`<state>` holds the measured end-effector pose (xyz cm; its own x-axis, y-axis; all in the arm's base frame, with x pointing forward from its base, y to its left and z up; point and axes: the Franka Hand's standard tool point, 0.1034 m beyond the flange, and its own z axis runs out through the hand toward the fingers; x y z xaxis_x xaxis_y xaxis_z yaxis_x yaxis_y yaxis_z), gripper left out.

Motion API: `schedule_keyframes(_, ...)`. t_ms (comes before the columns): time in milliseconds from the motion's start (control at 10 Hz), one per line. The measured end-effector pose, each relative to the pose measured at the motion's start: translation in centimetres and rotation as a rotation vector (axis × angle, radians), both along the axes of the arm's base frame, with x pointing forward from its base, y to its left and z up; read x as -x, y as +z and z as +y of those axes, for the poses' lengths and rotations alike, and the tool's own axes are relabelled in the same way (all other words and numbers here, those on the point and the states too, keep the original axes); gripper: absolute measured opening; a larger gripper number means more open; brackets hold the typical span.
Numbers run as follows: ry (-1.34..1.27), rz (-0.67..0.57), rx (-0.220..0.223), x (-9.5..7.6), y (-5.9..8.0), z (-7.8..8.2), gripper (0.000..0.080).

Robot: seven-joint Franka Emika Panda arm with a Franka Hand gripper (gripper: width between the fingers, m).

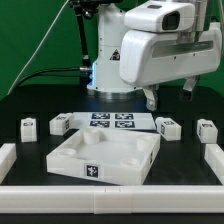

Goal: Assemble one leg

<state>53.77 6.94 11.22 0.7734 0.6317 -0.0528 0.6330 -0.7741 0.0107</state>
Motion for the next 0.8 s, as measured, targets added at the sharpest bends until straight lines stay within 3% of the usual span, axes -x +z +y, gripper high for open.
schedule_keyframes(800,-0.029,0.0,0.003,0.06,-0.1,0.12,0.065)
